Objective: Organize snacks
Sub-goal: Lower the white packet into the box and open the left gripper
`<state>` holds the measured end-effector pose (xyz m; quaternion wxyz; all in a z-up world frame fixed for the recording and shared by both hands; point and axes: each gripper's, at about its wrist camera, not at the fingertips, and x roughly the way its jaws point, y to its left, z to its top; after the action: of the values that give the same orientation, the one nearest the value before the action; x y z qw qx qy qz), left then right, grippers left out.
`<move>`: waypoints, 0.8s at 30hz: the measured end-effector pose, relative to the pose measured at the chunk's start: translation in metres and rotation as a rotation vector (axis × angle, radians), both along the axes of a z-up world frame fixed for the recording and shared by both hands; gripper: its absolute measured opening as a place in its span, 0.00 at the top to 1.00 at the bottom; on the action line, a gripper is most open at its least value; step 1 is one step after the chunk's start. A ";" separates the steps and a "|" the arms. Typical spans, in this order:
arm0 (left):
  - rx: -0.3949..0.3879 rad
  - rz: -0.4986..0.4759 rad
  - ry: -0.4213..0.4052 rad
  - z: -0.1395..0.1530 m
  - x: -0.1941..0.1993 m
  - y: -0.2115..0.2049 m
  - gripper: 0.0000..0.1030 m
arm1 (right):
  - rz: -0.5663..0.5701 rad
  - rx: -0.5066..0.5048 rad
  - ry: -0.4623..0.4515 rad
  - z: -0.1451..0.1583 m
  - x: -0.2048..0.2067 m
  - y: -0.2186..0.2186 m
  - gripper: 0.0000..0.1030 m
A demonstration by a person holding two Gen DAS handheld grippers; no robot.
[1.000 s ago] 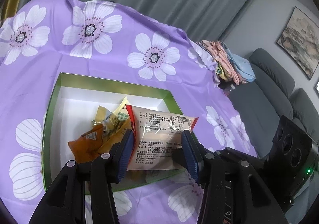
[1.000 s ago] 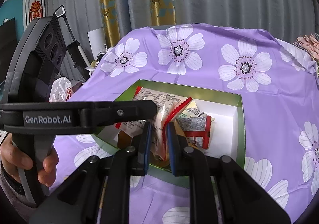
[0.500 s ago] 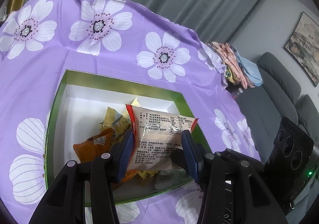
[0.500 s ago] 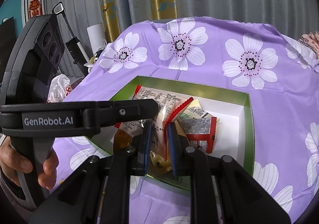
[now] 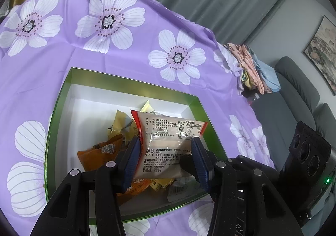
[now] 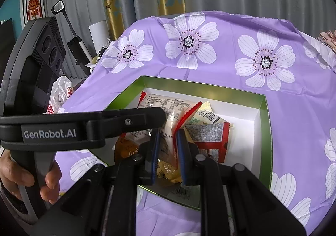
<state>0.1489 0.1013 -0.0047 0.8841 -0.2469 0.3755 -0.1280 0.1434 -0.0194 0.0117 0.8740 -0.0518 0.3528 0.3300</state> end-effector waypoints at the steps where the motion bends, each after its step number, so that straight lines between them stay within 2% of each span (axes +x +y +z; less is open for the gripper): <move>1: 0.000 0.002 0.000 0.000 0.000 0.000 0.52 | 0.000 -0.001 0.000 0.000 0.001 0.000 0.81; 24: 0.005 0.017 0.033 -0.008 0.007 0.004 0.52 | 0.006 -0.038 0.020 -0.003 0.007 0.010 0.81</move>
<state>0.1564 0.1049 -0.0124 0.8795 -0.2500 0.3881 -0.1157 0.1509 -0.0095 0.0083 0.8683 -0.0660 0.3675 0.3265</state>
